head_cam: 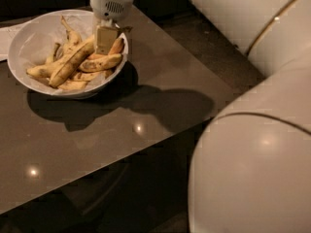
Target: Pick banana from white bowl
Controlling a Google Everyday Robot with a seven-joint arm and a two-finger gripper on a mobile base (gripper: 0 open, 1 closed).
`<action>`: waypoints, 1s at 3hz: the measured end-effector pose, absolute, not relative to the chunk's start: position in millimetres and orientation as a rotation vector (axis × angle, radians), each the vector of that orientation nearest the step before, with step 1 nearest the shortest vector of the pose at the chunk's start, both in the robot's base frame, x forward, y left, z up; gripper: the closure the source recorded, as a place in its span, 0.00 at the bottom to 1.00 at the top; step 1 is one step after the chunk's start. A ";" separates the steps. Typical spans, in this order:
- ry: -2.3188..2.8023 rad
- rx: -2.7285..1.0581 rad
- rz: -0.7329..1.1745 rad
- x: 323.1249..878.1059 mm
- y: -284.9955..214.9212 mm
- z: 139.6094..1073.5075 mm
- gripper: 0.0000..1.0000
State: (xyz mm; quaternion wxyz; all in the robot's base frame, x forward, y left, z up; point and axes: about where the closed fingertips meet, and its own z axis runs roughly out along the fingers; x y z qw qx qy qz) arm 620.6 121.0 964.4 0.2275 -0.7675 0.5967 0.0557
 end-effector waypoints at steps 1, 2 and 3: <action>1.709 -2.006 0.108 599.5 100.0 993.6 1.00; 1.709 -2.006 0.108 599.5 100.0 993.7 1.00; 1.726 -1.937 0.077 592.8 81.4 995.5 1.00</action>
Offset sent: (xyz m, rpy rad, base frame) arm -0.0174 -0.0183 0.0237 0.0196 -0.0283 -0.0815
